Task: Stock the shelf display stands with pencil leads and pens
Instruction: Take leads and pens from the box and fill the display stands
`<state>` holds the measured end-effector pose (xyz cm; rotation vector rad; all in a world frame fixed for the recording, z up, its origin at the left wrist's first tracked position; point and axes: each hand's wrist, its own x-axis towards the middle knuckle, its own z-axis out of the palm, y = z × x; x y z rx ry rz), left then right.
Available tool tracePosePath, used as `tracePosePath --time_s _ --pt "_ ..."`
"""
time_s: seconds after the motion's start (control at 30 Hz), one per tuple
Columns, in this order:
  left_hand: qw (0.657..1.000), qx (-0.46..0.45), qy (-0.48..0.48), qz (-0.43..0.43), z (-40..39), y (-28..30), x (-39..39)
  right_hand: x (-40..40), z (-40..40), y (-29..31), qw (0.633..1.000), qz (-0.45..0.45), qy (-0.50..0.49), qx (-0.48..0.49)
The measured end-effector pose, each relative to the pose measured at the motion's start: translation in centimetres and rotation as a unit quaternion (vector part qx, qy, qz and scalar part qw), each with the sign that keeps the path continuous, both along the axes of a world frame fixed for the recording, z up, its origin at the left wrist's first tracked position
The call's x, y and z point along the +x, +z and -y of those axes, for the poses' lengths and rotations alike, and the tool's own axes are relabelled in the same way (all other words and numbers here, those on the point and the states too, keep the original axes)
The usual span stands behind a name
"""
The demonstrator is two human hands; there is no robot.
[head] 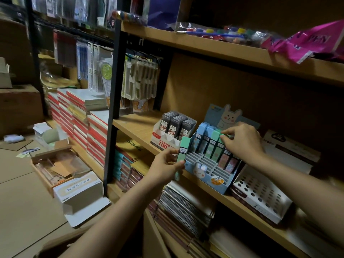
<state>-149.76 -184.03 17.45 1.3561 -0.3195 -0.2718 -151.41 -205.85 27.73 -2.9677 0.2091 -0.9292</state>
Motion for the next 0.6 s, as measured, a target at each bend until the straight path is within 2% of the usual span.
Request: tracePosePath --time_s 0.33,0.47,0.6 --pt "0.999 0.022 -0.007 0.023 1.0 0.1 -0.4 0.1 0.1 0.3 0.999 -0.001 -0.033 -0.008" --pt "0.998 0.024 -0.013 0.051 1.2 0.0 -0.6 -0.6 -1.4 0.4 0.992 0.044 0.105 0.055" --pt "0.996 0.011 -0.034 0.076 1.6 0.0 -0.7 -1.8 -4.2 -0.3 0.965 -0.077 0.179 0.176"
